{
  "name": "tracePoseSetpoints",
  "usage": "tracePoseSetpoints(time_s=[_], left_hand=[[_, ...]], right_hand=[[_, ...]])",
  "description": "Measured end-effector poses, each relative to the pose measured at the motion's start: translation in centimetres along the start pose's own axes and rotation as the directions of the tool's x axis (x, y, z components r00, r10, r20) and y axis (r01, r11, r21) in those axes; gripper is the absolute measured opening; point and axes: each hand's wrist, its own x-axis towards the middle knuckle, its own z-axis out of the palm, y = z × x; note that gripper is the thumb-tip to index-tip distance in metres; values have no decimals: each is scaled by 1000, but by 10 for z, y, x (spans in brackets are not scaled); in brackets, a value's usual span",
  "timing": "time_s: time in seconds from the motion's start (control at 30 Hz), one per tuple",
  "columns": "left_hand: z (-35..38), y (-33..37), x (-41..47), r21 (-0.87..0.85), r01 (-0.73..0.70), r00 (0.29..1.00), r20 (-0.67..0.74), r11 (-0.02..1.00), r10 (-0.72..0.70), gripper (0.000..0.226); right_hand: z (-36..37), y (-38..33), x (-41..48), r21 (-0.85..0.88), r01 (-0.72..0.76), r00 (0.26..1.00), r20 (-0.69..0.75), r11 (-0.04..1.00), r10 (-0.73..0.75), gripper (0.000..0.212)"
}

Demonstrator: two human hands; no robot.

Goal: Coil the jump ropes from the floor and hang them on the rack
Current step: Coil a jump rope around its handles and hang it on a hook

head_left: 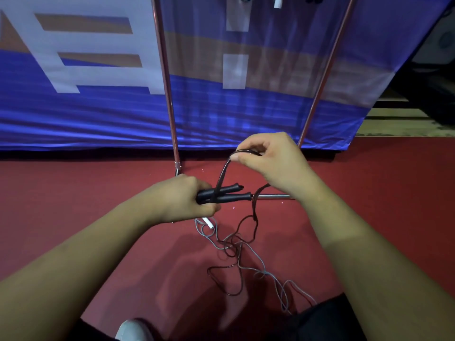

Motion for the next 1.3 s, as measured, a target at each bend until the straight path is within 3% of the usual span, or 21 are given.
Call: tracePoseSetpoints(time_s=[0.17,0.27,0.4,0.53,0.6,0.77,0.83,0.93,1.0,1.13,1.23,1.3], left_hand=[[-9,-1,-10,-283,-196,980,-43,939,192,10],[-10,-4,-12,-417,-267,962,-169,869,215,29],[-12,4,-14,-729,-304,952,-247,613,179,51],[-12,7,-16,-702,-337,940,-284,628,187,35],[-12,10,-17,-734,-337,939,-310,590,150,27],[-20,14,-10,-893,-296,943,-329,340,-43,11],[-27,5,-9,-920,-266,946,-307,287,-105,10],[-36,-13,-9,-938,-140,963,-204,318,-175,4],[-39,-21,-8,-948,-65,969,-135,312,-209,15],[-43,-32,-5,-959,-25,945,-115,283,-307,22],[-37,-44,-1,-886,52,913,-145,460,-381,17],[-33,-54,-1,-789,124,888,-183,602,-423,9]], right_hand=[[-5,14,5,68,-95,994,-48,993,99,23],[-3,22,6,143,-192,981,27,971,190,21],[5,28,7,263,-296,954,137,918,268,17],[12,28,3,255,-302,943,218,919,250,15],[14,26,1,242,-285,946,229,927,231,18],[11,23,3,191,-225,962,200,956,187,25],[6,26,4,181,-193,968,198,964,157,24],[1,30,4,210,-227,959,218,951,180,16],[3,29,2,155,-230,950,248,961,187,14],[6,22,-2,148,-316,877,423,937,229,8],[4,24,-7,-18,-355,795,521,935,312,15],[3,28,-9,-99,-322,797,509,942,326,19]])
